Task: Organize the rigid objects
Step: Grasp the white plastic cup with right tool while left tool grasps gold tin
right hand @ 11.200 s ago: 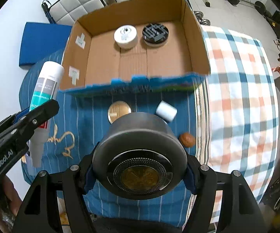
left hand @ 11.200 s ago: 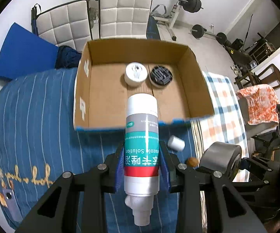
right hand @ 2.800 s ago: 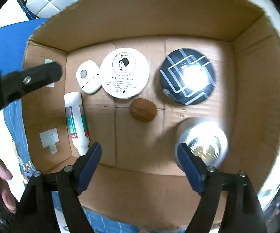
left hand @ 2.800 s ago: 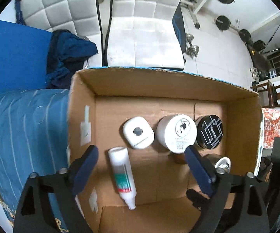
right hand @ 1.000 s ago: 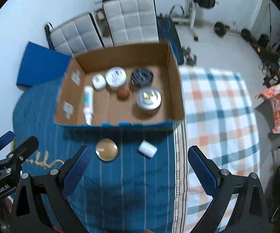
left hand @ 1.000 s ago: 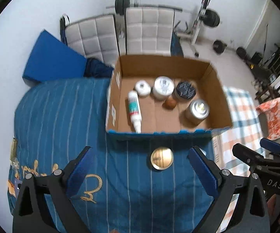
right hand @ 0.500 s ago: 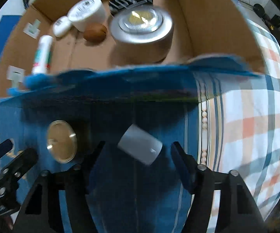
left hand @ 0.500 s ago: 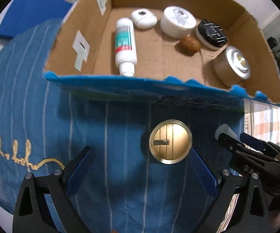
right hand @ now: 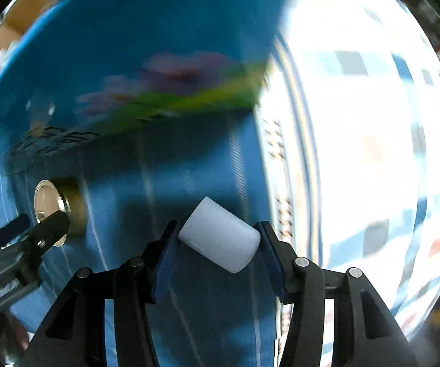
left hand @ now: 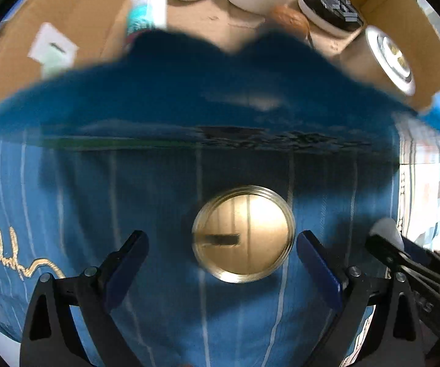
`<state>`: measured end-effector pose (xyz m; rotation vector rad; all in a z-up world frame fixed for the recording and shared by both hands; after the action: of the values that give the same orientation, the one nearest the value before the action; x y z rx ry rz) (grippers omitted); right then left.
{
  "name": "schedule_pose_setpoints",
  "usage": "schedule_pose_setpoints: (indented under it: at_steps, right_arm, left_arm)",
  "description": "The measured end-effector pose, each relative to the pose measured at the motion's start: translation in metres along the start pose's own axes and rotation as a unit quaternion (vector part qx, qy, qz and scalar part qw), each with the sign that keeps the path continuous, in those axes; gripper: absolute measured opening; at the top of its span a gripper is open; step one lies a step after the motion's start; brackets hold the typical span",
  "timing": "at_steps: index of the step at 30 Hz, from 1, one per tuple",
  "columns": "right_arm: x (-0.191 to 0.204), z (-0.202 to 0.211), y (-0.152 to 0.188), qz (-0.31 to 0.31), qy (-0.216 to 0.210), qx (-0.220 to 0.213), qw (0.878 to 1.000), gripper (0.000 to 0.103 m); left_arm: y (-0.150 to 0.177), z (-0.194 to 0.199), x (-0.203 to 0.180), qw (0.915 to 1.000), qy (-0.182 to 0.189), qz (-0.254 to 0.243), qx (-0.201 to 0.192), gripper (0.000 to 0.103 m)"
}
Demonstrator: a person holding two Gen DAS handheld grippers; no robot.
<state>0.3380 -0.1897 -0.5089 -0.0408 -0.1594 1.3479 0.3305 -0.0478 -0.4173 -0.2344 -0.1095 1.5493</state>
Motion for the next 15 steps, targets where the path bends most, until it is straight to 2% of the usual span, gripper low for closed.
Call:
schedule_pose_setpoints:
  at_steps: [4, 5, 6, 7, 8, 12, 15]
  right_arm:
    - [-0.019, -0.006, 0.011, -0.067, -0.043, 0.025, 0.996, 0.055]
    - [-0.022, -0.006, 0.012, -0.072, -0.05, 0.029, 0.996, 0.055]
    - [-0.024, -0.005, 0.014, -0.073, -0.057, 0.033, 0.995, 0.056]
    - [-0.025, -0.003, 0.014, -0.068, -0.058, 0.032, 0.995, 0.062]
    - [-0.026, 0.0, 0.014, -0.062, -0.058, 0.029, 0.996, 0.07]
    - [-0.028, 0.016, 0.01, 0.016, -0.017, -0.011, 1.0, 0.074]
    - [-0.007, 0.015, 0.008, 0.1, 0.013, -0.023, 0.995, 0.074]
  left_arm:
    - [0.002, -0.022, -0.012, 0.9998, -0.006, -0.016, 0.014, 0.094]
    - [0.001, -0.022, -0.013, 0.9997, -0.017, -0.02, 0.002, 0.083]
    - [0.001, -0.023, -0.015, 0.9997, -0.013, -0.021, -0.008, 0.081]
    - [0.002, -0.023, -0.016, 0.9997, -0.011, -0.019, -0.011, 0.075]
    - [0.003, -0.022, -0.016, 0.9996, -0.017, -0.021, -0.012, 0.065]
    - [0.015, -0.012, -0.02, 0.9988, -0.017, -0.043, -0.018, 0.063]
    - [0.036, -0.007, -0.013, 0.999, -0.014, -0.043, -0.005, 0.063]
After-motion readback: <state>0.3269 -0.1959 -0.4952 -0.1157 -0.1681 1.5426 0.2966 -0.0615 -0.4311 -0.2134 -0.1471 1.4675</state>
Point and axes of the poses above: each gripper's, at about its wrist camera, not at the fingertips, and z roughly against the way its jaws point, x to its left, y to its underside, the point moved 4 cm from there along -z, roughly the way its jaws point, and after that the axes turned 13 degrees about -x, right-handed, at the moved point
